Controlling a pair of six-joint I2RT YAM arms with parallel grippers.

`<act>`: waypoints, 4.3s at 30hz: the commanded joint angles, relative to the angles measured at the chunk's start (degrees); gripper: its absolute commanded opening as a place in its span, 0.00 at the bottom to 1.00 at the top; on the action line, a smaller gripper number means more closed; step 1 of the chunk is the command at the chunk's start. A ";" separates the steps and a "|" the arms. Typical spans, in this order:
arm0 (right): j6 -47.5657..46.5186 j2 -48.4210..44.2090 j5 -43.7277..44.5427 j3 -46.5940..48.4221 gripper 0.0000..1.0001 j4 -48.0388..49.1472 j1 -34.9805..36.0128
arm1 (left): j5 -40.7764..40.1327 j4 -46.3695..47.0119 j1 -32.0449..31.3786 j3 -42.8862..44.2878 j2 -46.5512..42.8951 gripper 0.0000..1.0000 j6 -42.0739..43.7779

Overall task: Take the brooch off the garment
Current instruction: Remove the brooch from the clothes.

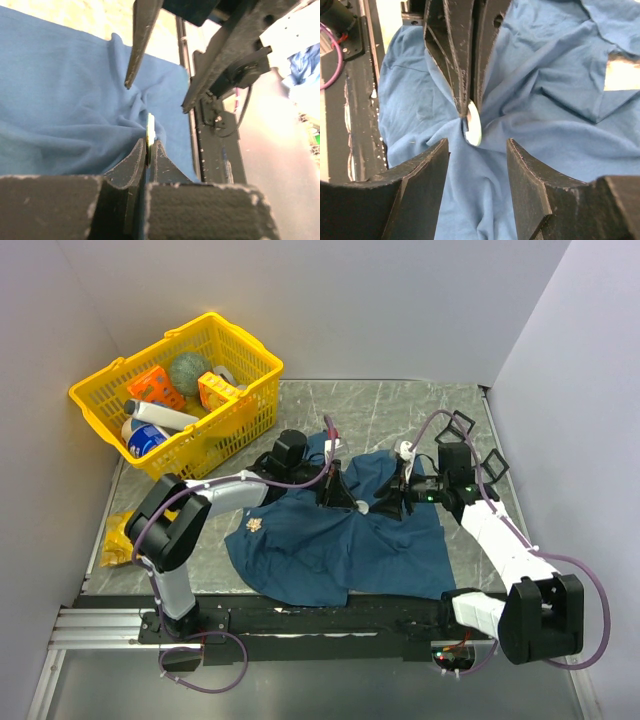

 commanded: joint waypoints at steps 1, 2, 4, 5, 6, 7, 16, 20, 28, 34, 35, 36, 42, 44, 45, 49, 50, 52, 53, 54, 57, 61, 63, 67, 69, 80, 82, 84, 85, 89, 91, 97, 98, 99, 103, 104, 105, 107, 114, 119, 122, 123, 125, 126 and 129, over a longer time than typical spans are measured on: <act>1.81 1.45 -2.49 -0.26 0.56 2.65 -0.37 | 4.87 13.77 0.26 -1.96 -1.42 0.01 -8.25; 2.07 1.72 -2.66 -0.35 0.56 2.74 -0.37 | 5.05 14.12 0.26 -2.14 -1.33 0.01 -8.86; 2.25 1.89 -3.01 -0.35 0.56 3.00 -0.28 | 5.40 14.56 0.26 -2.05 -1.07 0.01 -9.04; 2.60 1.98 -3.19 -0.44 0.56 3.26 -0.28 | 5.49 15.26 0.26 -2.40 -0.98 0.01 -9.83; 2.69 1.98 -3.37 -0.35 0.55 3.26 -0.28 | 5.84 16.05 0.26 -2.66 -0.81 0.01 -10.44; 2.78 2.16 -3.54 -0.26 0.54 3.35 -0.19 | 6.36 20.06 0.26 -3.80 -0.72 0.01 -11.67; 3.22 2.24 -4.95 -0.53 0.43 3.79 0.16 | 5.58 27.66 0.26 -5.92 0.95 0.01 -17.83; 3.13 2.59 -5.74 -0.18 0.40 3.18 0.42 | 5.49 28.36 0.26 -6.01 0.95 0.01 -18.18; 2.78 3.39 -7.41 0.53 0.32 1.77 0.95 | 3.91 26.70 0.26 -5.83 1.22 0.01 -16.52; 3.57 3.56 -8.46 0.70 0.27 2.03 1.04 | 3.73 26.17 0.09 -5.57 1.48 0.01 -16.25; 3.57 3.65 -8.55 0.88 0.25 1.95 1.12 | 3.64 25.56 0.09 -5.39 1.57 0.01 -15.99; 3.57 3.65 -8.64 0.97 0.24 1.86 1.13 | 3.64 25.03 0.00 -5.39 1.57 0.01 -15.73; 3.57 3.39 -8.90 0.88 0.00 1.86 1.21 | 3.11 20.81 -0.44 -4.34 1.48 0.01 -12.47; 3.57 3.12 -8.99 0.88 0.00 1.77 1.21 | 3.11 20.54 -0.53 -4.07 1.48 0.01 -12.30; 3.48 3.12 -8.99 0.79 0.00 1.77 1.21 | 3.11 20.11 -0.53 -3.99 1.48 0.01 -12.21; 2.78 2.69 -8.47 0.88 0.00 1.16 1.30 | 2.94 18.88 -0.61 -3.55 1.57 0.06 -11.33; 2.61 2.68 -8.20 0.88 0.00 0.89 1.21 | 3.03 18.44 -0.61 -3.28 1.65 0.11 -11.07; 1.99 2.42 -7.41 0.79 0.00 0.80 1.21 | 2.94 16.51 -0.61 -2.58 1.66 0.25 -10.19; 1.73 2.33 -6.63 0.88 0.00 0.72 1.21 | 3.03 15.80 -0.53 -2.41 1.57 0.31 -9.84; 1.64 2.25 -6.10 0.79 0.00 0.63 1.21 | 2.94 14.84 -0.53 -2.06 1.48 0.40 -9.40; 1.29 1.98 -4.08 0.79 0.00 0.89 1.21 | 2.85 11.85 -0.44 -0.82 1.04 0.51 -7.64; 1.02 1.72 -0.83 0.79 0.00 0.98 1.21 | 2.06 8.60 -0.35 0.06 0.25 0.64 -4.83; 0.50 1.63 2.41 1.23 0.00 0.72 1.39 | 1.36 6.40 -0.35 0.76 -0.10 0.68 -3.69; -3.18 3.38 7.43 4.65 0.00 -5.42 2.00 | -1.97 1.57 -0.35 2.34 -0.45 0.71 0.43; -4.77 3.39 9.45 5.27 0.00 -6.58 2.53 | -5.04 -2.28 -0.44 3.74 -0.37 0.71 2.02; -2.49 2.86 14.90 5.89 0.00 -5.09 2.62 | -11.65 -11.00 -3.25 5.59 -0.10 0.76 11.95; -2.58 2.77 15.61 5.89 0.00 -5.00 2.71 | -13.57 -12.41 -4.65 6.47 0.16 0.76 14.68; -2.49 2.68 15.97 5.80 0.00 -4.91 2.62 | -14.46 -14.08 -5.70 7.35 0.69 0.76 15.56; -2.41 2.68 15.88 5.98 0.00 -4.82 2.53 | -14.64 -14.35 -5.97 7.44 0.86 0.76 15.74; -2.41 2.77 15.70 5.98 0.00 -5.09 2.71 | -16.74 -15.05 -7.20 7.97 1.92 0.77 16.35; -2.32 2.68 15.53 5.98 0.00 -4.91 2.71 | -17.36 -15.32 -7.73 8.14 2.18 0.77 16.62; -2.32 2.07 14.13 5.98 0.00 -5.17 2.62 | -18.94 -15.58 -8.44 8.41 2.97 0.77 17.06; -2.40 1.98 13.95 5.98 0.00 -5.26 2.71 | -19.21 -15.58 -8.52 8.41 3.15 0.76 17.06; -2.41 1.72 13.77 6.06 0.00 -5.35 2.62 | -19.91 -15.67 -8.52 8.41 3.15 0.76 17.15; -2.49 1.54 12.63 6.24 0.00 -5.88 2.53 | -20.97 -15.84 -8.52 8.67 3.85 0.69 17.24; -2.58 1.46 12.11 6.15 0.00 -5.96 2.53 | -20.88 -15.93 -8.52 8.76 3.94 0.67 17.32; -2.58 1.28 12.01 6.24 0.00 -6.05 2.53 | -20.88 -15.93 -8.52 8.76 3.85 0.63 17.32; -2.49 1.28 11.75 6.24 0.00 -6.14 2.44 | -20.44 -16.02 -8.61 8.85 4.03 0.45 17.41; -3.19 1.72 12.53 6.50 0.00 -6.67 2.27 | -21.14 -17.69 -8.61 9.81 4.12 0.01 18.37; -6.00 1.98 15.52 7.91 0.00 -9.74 2.27 | -23.07 -20.67 -8.61 10.87 2.62 0.01 21.18; -8.02 1.81 15.79 8.61 0.00 -12.28 2.27 | -24.48 -21.03 -8.61 10.96 1.92 0.01 21.72; -8.38 1.72 15.44 8.79 0.00 -12.90 2.27 | -25.44 -21.03 -8.61 10.87 1.83 0.01 21.72; -9.17 1.28 14.05 9.58 0.00 -14.74 2.27 | -26.59 -20.59 -8.52 10.78 1.74 0.01 21.54; -9.43 1.28 13.60 9.84 0.00 -15.62 2.27 | -27.90 -20.33 -8.52 10.78 1.74 0.01 21.46; -10.23 1.54 12.72 10.37 0.00 -17.47 2.18 | -29.31 -19.71 -8.26 10.52 1.74 0.01 21.19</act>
